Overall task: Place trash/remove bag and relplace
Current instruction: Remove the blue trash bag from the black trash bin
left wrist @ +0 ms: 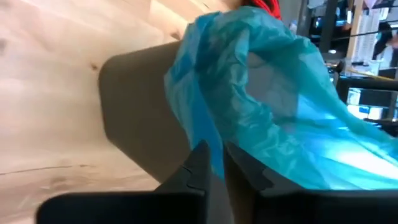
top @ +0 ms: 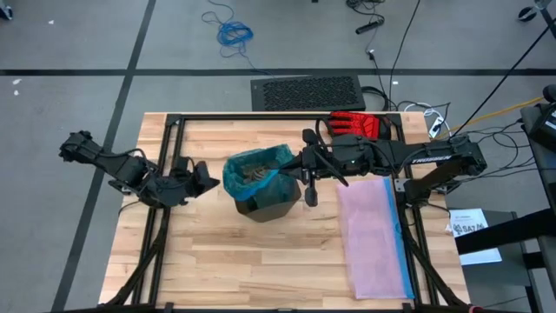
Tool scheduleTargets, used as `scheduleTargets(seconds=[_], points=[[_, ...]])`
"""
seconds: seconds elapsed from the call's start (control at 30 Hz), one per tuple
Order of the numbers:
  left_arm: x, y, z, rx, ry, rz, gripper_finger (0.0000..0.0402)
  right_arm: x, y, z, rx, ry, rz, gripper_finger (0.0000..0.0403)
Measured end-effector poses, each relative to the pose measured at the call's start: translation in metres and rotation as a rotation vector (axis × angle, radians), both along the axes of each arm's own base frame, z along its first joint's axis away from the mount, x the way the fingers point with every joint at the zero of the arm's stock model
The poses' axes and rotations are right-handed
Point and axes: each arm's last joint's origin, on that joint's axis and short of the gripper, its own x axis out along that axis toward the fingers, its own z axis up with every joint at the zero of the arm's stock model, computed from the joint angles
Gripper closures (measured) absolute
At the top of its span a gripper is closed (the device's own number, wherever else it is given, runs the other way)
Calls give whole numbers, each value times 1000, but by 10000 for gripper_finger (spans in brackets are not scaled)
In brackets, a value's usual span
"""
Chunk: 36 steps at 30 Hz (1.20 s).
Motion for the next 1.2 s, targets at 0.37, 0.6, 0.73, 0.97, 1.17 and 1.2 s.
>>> scheduleTargets(seconds=[0.37,0.6,0.73,0.97,1.17,1.2], points=[[8,8,-3,18,57,-30,267,0,1,0,-4,-1,23,403],[22,13,-11,24,136,-48,263,0,1,0,-6,-2,27,403],[31,15,-16,60,180,-68,273,0,1,0,-6,-1,27,403],[56,13,-19,142,150,-213,386,0,1,0,-6,0,27,403],[59,12,-12,166,129,-240,399,0,1,0,-14,1,28,403],[57,13,-9,173,120,-246,399,0,1,0,-14,1,28,403]])
